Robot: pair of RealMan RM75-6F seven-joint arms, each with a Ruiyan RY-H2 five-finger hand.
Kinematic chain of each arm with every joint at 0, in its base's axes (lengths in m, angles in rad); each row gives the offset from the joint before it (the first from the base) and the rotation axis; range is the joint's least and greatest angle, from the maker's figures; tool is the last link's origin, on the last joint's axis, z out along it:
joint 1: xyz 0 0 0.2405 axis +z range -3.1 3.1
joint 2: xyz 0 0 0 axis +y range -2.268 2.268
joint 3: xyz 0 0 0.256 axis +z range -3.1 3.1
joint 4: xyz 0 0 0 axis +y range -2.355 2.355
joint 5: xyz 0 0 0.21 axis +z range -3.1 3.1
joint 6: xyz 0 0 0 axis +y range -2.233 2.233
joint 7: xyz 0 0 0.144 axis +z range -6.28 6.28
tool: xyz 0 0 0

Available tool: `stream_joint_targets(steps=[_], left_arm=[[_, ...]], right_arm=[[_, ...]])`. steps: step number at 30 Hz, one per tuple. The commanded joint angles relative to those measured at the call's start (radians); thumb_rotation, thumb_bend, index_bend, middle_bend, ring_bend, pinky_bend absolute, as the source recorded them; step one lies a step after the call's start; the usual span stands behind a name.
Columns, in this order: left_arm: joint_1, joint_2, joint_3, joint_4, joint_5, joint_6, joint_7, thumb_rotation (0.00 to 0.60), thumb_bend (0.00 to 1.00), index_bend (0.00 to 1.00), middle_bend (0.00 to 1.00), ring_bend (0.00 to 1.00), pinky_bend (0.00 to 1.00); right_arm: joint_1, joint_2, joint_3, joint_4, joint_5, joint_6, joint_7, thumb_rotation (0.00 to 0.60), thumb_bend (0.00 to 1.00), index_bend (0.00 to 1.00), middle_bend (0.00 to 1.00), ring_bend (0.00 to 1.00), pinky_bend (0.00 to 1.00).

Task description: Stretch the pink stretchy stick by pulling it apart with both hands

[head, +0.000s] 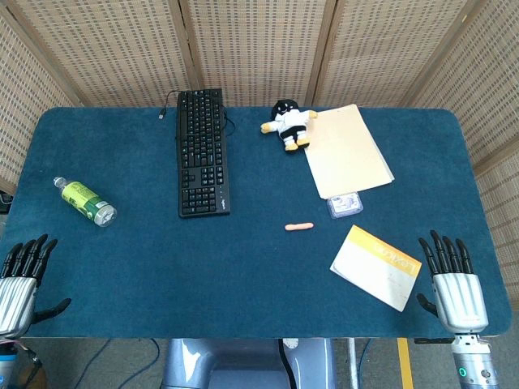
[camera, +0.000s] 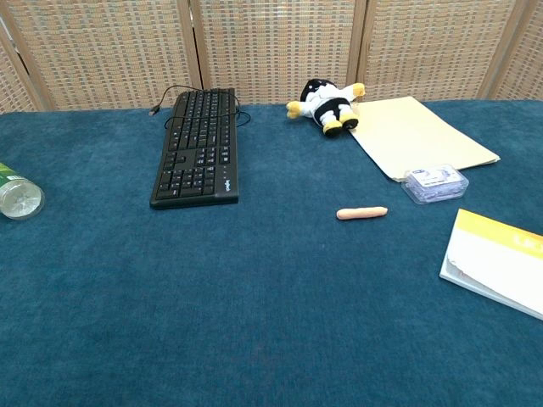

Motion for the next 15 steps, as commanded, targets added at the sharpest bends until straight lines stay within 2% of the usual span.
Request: stream_joint_targets(steps=[1, 7, 13, 15], left_arm=[[0.000, 0.000, 0.000, 0.000, -0.001, 0.000, 0.001, 0.600, 0.00, 0.00, 0.00, 0.00, 0.00], [-0.002, -0.004, -0.003, 0.002, 0.000, 0.001, 0.001, 0.600, 0.00, 0.00, 0.00, 0.00, 0.00], [-0.012, -0.023, -0.014, 0.014, -0.009, -0.007, 0.012, 0.600, 0.00, 0.00, 0.00, 0.00, 0.00], [-0.014, -0.030, -0.018, 0.016, -0.019, -0.011, 0.024, 0.600, 0.00, 0.00, 0.00, 0.00, 0.00]], right_arm=[[0.001, 0.000, -0.001, 0.000, 0.001, -0.001, -0.001, 0.600, 0.00, 0.00, 0.00, 0.00, 0.00], [0.006, -0.003, -0.002, -0.002, 0.009, -0.017, 0.009, 0.600, 0.00, 0.00, 0.00, 0.00, 0.00], [0.118, -0.004, 0.060, 0.021, 0.065, -0.172, 0.045, 0.600, 0.00, 0.00, 0.00, 0.00, 0.00], [0.180, 0.003, 0.090, 0.014, 0.085, -0.251, 0.057, 0.600, 0.00, 0.03, 0.00, 0.00, 0.00]])
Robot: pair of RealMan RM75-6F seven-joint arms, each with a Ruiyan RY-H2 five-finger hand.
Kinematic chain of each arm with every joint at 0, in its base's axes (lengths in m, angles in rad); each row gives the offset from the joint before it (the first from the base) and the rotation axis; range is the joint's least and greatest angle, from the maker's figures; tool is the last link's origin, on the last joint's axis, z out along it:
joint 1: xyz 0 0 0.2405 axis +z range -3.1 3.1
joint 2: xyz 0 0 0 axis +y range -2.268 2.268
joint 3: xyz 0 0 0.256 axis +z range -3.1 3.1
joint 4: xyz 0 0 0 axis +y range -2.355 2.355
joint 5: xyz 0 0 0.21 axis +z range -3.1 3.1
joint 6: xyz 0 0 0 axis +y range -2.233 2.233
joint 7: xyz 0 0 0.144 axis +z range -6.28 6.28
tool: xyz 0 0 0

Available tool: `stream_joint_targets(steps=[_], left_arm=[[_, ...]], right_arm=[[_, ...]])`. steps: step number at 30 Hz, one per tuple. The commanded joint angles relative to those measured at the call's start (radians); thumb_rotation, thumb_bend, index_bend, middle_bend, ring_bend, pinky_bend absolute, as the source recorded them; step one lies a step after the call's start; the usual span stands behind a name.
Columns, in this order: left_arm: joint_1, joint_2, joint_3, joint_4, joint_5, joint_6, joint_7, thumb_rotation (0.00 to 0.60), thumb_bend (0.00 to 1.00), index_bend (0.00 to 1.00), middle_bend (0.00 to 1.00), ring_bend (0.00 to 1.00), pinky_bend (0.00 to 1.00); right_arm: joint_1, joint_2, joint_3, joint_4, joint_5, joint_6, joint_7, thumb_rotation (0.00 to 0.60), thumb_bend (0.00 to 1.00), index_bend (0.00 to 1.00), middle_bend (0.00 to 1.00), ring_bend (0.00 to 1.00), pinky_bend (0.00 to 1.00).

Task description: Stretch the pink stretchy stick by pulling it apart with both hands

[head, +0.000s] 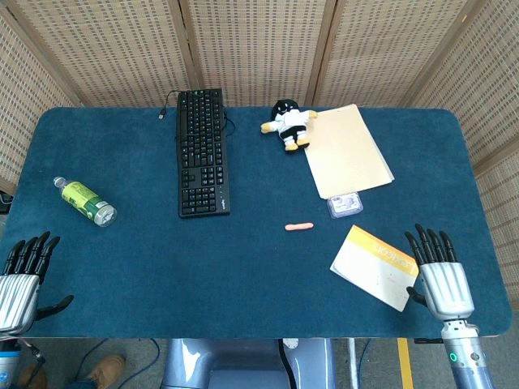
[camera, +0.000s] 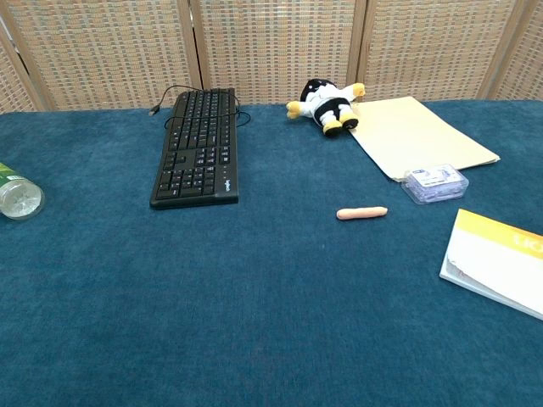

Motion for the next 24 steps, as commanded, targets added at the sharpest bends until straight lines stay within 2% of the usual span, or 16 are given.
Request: stream_joint_targets(steps=[1, 6, 8, 10, 13, 15, 24], left_arm=[[-0.003, -0.010, -0.006, 0.002, -0.013, -0.007, 0.014, 0.600, 0.00, 0.00, 0.00, 0.00, 0.00], [-0.016, -0.035, -0.023, 0.020, -0.040, -0.021, 0.047, 0.600, 0.00, 0.00, 0.00, 0.00, 0.00], [-0.023, -0.044, -0.031, 0.029, -0.060, -0.035, 0.053, 0.600, 0.00, 0.00, 0.00, 0.00, 0.00], [-0.030, -0.051, -0.038, 0.035, -0.081, -0.049, 0.059, 0.600, 0.00, 0.00, 0.00, 0.00, 0.00], [-0.034, -0.056, -0.044, 0.041, -0.100, -0.060, 0.064, 0.600, 0.00, 0.00, 0.00, 0.00, 0.00], [-0.036, -0.058, -0.046, 0.042, -0.108, -0.064, 0.066, 0.600, 0.00, 0.00, 0.00, 0.00, 0.00], [-0.046, -0.065, -0.053, 0.053, -0.141, -0.085, 0.074, 0.600, 0.00, 0.00, 0.00, 0.00, 0.00]], right_arm=[[0.123, 0.010, 0.065, -0.002, 0.050, -0.154, 0.032, 0.600, 0.00, 0.06, 0.00, 0.00, 0.00], [0.276, -0.007, 0.135, 0.016, 0.161, -0.366, 0.059, 0.600, 0.02, 0.19, 0.00, 0.00, 0.00], [0.335, -0.045, 0.160, 0.060, 0.210, -0.429, 0.061, 0.600, 0.11, 0.25, 0.00, 0.00, 0.00], [0.397, -0.106, 0.182, 0.119, 0.258, -0.489, 0.072, 0.600, 0.25, 0.30, 0.00, 0.00, 0.00], [0.451, -0.165, 0.192, 0.181, 0.305, -0.537, 0.077, 0.600, 0.37, 0.34, 0.00, 0.00, 0.00], [0.477, -0.193, 0.194, 0.213, 0.330, -0.558, 0.072, 0.600, 0.41, 0.35, 0.00, 0.00, 0.00], [0.572, -0.342, 0.172, 0.363, 0.410, -0.606, 0.019, 0.600, 0.50, 0.40, 0.00, 0.00, 0.00]])
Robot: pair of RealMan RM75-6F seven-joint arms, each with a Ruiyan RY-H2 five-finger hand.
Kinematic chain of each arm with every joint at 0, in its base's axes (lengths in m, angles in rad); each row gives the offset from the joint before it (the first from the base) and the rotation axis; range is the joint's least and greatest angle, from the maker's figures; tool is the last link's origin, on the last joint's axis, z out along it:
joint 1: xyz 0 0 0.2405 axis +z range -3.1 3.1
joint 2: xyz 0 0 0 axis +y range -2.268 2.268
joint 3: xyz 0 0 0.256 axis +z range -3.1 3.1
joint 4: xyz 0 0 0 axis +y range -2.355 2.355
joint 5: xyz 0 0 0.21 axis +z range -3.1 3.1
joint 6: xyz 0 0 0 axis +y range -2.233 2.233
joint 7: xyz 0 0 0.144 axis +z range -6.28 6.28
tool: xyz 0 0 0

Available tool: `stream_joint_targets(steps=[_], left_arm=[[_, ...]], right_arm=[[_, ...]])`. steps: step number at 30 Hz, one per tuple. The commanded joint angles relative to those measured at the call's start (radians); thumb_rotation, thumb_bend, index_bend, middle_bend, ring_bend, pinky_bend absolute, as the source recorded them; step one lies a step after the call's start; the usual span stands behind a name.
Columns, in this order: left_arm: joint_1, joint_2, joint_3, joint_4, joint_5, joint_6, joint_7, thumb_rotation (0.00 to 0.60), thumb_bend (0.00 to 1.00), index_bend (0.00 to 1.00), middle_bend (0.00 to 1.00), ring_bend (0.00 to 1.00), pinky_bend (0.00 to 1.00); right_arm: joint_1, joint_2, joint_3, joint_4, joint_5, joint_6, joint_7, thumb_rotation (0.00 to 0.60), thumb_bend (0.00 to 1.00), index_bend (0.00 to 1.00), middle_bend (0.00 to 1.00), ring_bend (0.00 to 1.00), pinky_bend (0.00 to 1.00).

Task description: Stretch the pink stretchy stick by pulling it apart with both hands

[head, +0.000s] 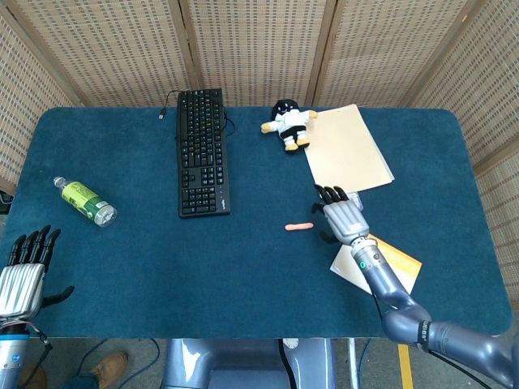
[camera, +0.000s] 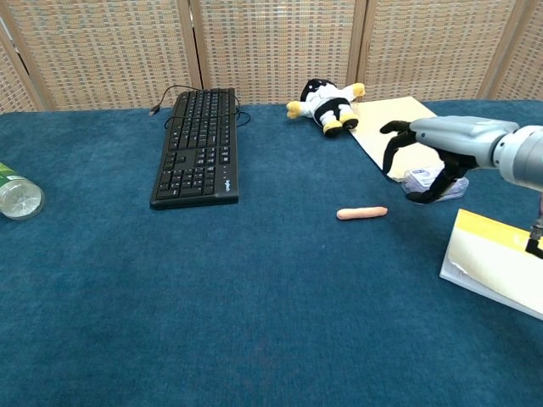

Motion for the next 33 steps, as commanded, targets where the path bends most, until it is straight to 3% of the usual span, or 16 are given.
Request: stream_joint_targets(steps=[1, 16, 33], left_arm=[[-0.004, -0.003, -0.002, 0.005, -0.010, -0.007, 0.002, 0.600, 0.00, 0.00, 0.00, 0.00, 0.00], [-0.007, -0.011, 0.003, 0.010, -0.018, -0.005, 0.012, 0.600, 0.00, 0.00, 0.00, 0.00, 0.00], [-0.012, -0.014, 0.006, 0.013, -0.025, -0.008, 0.016, 0.600, 0.00, 0.00, 0.00, 0.00, 0.00]], right_arm=[[0.034, -0.063, -0.014, 0.054, 0.025, -0.007, -0.023, 0.600, 0.50, 0.40, 0.00, 0.00, 0.00], [0.098, -0.191, -0.030, 0.199, 0.076, -0.003, -0.032, 0.600, 0.51, 0.46, 0.00, 0.00, 0.00], [0.117, -0.228, -0.045, 0.265, 0.099, -0.013, -0.016, 0.600, 0.52, 0.50, 0.00, 0.00, 0.00]])
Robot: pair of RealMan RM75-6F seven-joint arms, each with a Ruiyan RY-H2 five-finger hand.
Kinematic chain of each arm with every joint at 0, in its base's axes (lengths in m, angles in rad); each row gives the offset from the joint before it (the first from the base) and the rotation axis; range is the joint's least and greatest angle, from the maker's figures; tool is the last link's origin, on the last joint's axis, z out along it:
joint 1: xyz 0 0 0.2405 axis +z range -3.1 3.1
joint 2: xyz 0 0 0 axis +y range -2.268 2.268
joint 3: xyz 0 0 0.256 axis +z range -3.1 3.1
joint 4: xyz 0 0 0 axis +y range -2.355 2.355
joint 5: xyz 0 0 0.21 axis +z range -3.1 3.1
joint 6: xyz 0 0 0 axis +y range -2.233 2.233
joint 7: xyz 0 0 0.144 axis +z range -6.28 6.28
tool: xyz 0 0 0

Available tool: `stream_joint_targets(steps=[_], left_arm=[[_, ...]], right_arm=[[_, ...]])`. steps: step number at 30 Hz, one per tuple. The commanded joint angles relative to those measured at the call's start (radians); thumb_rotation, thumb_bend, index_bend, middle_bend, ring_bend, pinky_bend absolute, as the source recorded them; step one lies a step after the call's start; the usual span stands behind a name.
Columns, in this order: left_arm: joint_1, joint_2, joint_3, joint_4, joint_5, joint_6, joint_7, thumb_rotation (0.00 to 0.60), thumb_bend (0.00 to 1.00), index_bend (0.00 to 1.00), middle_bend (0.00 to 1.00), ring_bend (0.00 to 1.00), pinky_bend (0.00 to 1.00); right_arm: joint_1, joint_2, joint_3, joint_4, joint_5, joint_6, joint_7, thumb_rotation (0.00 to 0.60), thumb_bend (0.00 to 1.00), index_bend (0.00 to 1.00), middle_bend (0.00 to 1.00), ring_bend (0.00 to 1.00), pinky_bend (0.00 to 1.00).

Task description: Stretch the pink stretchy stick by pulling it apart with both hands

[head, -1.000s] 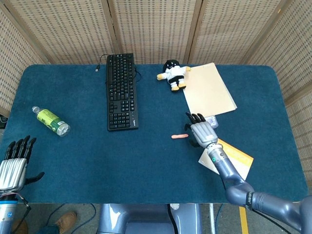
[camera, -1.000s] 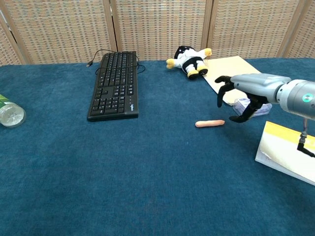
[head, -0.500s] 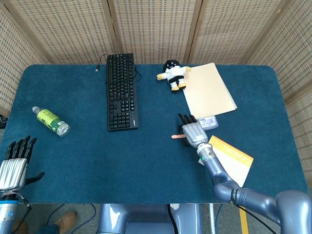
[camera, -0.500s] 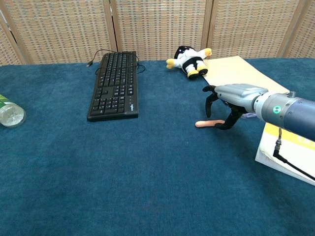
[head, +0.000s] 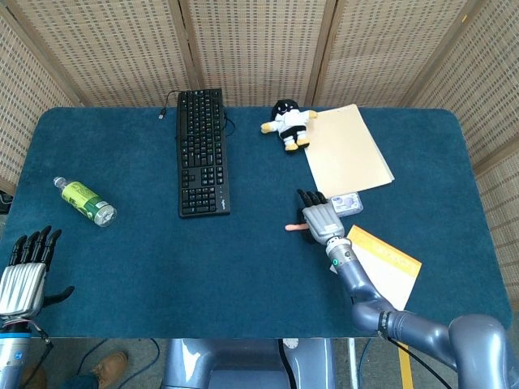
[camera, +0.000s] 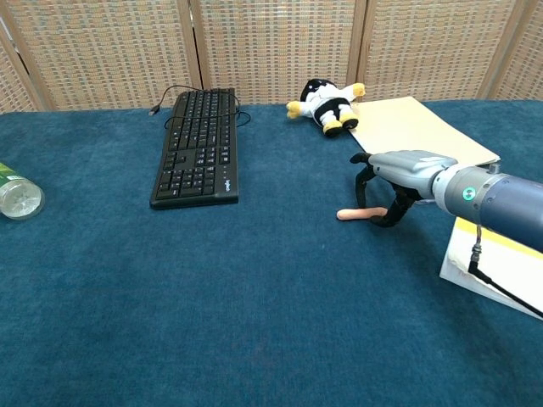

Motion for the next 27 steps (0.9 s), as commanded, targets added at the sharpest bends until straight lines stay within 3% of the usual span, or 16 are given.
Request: stream_joint_targets(steps=[1, 7, 16, 22, 26, 27], left_arm=[[-0.001, 0.000, 0.000, 0.000, -0.002, -0.001, 0.000, 0.600, 0.00, 0.00, 0.00, 0.00, 0.00], [-0.002, 0.000, 0.000, 0.000, -0.005, -0.002, -0.002, 0.600, 0.00, 0.00, 0.00, 0.00, 0.00], [-0.005, 0.002, 0.000, 0.002, -0.010, -0.007, -0.007, 0.600, 0.00, 0.00, 0.00, 0.00, 0.00], [-0.010, 0.004, -0.002, 0.003, -0.014, -0.013, -0.010, 0.600, 0.00, 0.00, 0.00, 0.00, 0.00], [-0.020, 0.013, -0.007, 0.007, -0.008, -0.018, -0.011, 0.600, 0.00, 0.00, 0.00, 0.00, 0.00], [-0.039, 0.021, -0.014, 0.023, 0.010, -0.027, 0.002, 0.600, 0.00, 0.00, 0.00, 0.00, 0.00]], right_arm=[[0.004, -0.007, -0.003, 0.011, 0.001, -0.003, 0.004, 0.600, 0.52, 0.50, 0.00, 0.00, 0.00], [0.012, -0.029, 0.000, 0.049, 0.013, -0.008, 0.011, 0.600, 0.54, 0.52, 0.00, 0.00, 0.00], [0.009, -0.028, 0.011, 0.039, 0.000, 0.014, 0.049, 0.600, 0.56, 0.64, 0.01, 0.00, 0.00], [0.004, -0.006, 0.032, -0.024, 0.022, 0.011, 0.077, 0.600, 0.56, 0.66, 0.02, 0.00, 0.00], [0.009, 0.038, 0.088, -0.140, 0.115, -0.037, 0.123, 0.600, 0.57, 0.67, 0.02, 0.00, 0.00], [0.020, 0.046, 0.124, -0.186, 0.151, -0.049, 0.145, 0.600, 0.58, 0.67, 0.03, 0.00, 0.00]])
